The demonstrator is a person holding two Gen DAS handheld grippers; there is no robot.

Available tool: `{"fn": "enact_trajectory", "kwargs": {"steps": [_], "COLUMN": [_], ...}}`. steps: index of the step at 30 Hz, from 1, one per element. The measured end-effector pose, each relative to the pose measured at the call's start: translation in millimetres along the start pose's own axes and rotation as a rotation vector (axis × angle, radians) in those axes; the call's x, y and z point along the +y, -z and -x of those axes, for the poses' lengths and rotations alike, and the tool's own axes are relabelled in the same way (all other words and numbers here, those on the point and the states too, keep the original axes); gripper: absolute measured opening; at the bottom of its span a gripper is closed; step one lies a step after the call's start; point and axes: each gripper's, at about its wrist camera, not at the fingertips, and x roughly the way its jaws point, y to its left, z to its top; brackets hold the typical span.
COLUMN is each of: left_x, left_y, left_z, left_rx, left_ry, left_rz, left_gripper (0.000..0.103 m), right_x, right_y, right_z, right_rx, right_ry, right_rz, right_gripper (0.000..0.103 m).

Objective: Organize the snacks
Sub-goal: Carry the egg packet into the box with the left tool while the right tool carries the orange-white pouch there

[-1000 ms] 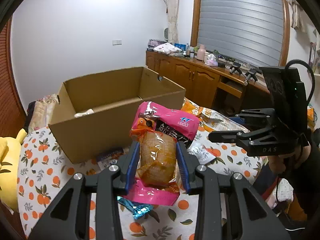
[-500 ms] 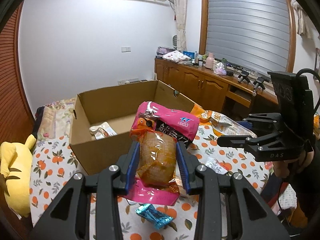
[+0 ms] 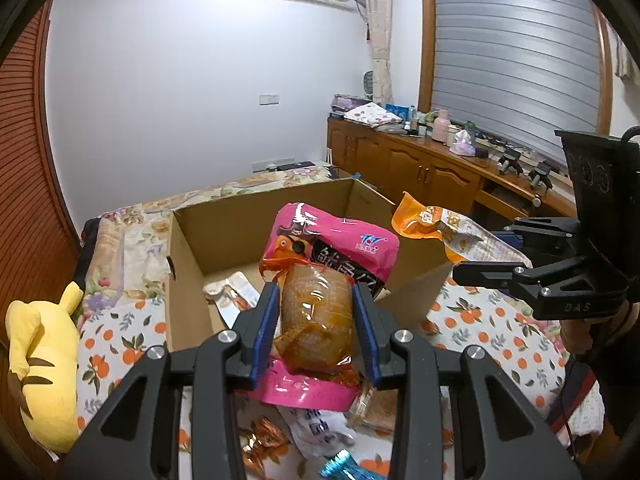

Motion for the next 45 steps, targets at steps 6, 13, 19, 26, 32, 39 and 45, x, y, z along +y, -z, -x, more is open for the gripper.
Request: {"fn": "enact_trajectory", "kwargs": {"steps": [6, 13, 19, 26, 32, 39, 45], "left_x": [16.0, 36.5, 54.7, 63.4, 67.3, 68.6, 67.3], "left_y": [-17.0, -29.8, -28.7, -22.7, -21.0, -21.9, -18.1], "left_z": [-18.7, -49.6, -77.9, -99.8, -101.9, -97.5, -87.5], "left_rx": [0.007, 0.037, 0.079, 0.134, 0.135, 0.119, 0.109], "left_ry": [-0.018, -0.041, -0.059, -0.089, -0.092, -0.088, -0.089], "left_rz": [0.002, 0.012, 0.041, 0.051, 0.054, 0.051, 0.049], "left_gripper": [0.035, 0.035, 0.035, 0.036, 0.034, 0.034, 0.036], "right_x": [-8.4, -24.3, -33.9, -36.6, -30.9, -22.9, -13.2], "right_y": [-17.8, -35.7, -49.5, -56.9, -54.5, -50.7, -47.1], "right_z": [-23.0, -56.0, -77.8, -104.6, -121.1, -131.1, -140.3], "right_rx": [0.010, 0.029, 0.045, 0.076, 0.115, 0.139, 0.167], "right_ry": [-0.009, -0.014, -0.007, 0.029, 0.049, 0.065, 0.094], "right_rz": [0.021, 0.024, 0.042, 0.075, 0.111, 0.122, 0.152], "right_gripper": [0.043, 0.043, 0.043, 0.043, 0.043, 0.044, 0.045]}}
